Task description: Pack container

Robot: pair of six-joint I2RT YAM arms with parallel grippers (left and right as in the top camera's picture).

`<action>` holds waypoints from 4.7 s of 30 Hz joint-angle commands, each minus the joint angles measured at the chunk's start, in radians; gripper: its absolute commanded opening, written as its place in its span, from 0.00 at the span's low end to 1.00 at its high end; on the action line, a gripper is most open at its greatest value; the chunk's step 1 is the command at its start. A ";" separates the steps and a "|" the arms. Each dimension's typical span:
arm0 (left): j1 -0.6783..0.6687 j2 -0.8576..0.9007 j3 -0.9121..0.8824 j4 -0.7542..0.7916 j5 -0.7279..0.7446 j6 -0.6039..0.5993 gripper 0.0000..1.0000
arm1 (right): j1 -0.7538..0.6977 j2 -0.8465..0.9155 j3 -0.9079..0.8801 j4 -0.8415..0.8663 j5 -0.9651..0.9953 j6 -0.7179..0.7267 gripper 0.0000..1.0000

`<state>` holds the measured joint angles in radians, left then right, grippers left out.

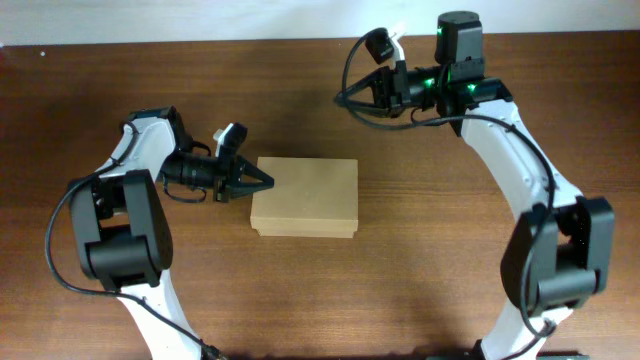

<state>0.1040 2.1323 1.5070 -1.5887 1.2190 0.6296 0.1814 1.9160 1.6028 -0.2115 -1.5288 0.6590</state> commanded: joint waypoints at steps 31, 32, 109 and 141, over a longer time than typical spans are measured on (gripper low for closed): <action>0.001 -1.126 0.255 0.277 -1.073 -0.570 0.02 | 0.512 -0.138 0.019 -1.099 1.326 -0.565 0.04; 0.001 -1.138 0.271 0.267 -1.087 -0.570 0.02 | 0.519 -0.137 0.018 -1.101 1.343 -0.565 0.04; -0.023 -1.214 0.444 0.042 -1.175 -0.597 0.09 | 0.440 -0.187 0.793 -1.487 1.946 -0.388 0.04; -0.094 -1.556 0.595 -0.098 -1.614 -0.697 0.10 | 0.161 -1.186 0.122 -1.487 2.092 -0.257 0.04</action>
<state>0.0078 0.6033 2.1780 -1.6863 -0.3347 -0.0509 0.3767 0.7795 1.8053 -1.6924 0.5819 0.3721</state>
